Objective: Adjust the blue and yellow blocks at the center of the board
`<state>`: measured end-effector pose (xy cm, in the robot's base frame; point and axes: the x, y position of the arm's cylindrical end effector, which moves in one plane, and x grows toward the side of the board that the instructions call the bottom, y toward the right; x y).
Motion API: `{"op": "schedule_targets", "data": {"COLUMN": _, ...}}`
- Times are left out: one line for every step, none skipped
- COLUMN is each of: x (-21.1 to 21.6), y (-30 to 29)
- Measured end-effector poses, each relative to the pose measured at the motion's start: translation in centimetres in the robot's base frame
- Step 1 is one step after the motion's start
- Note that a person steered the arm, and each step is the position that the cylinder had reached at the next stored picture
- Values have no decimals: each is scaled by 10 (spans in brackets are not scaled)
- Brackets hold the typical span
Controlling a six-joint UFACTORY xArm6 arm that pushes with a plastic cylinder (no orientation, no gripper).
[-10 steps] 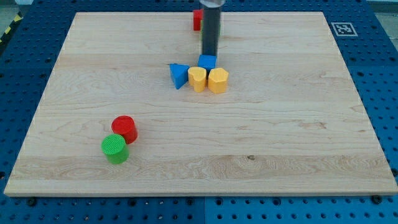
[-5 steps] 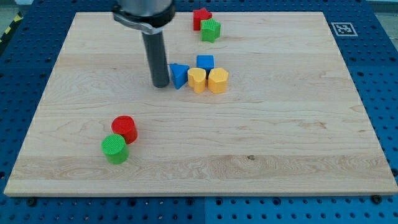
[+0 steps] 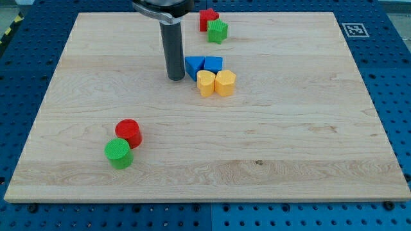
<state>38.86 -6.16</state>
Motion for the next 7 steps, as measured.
{"op": "schedule_targets", "data": {"x": 0, "y": 24}}
{"op": "schedule_targets", "data": {"x": 0, "y": 30}}
{"op": "schedule_targets", "data": {"x": 0, "y": 0}}
{"op": "schedule_targets", "data": {"x": -8, "y": -35}}
{"op": "schedule_targets", "data": {"x": -36, "y": -37}}
{"op": "schedule_targets", "data": {"x": -57, "y": -29}}
{"op": "schedule_targets", "data": {"x": -57, "y": -9}}
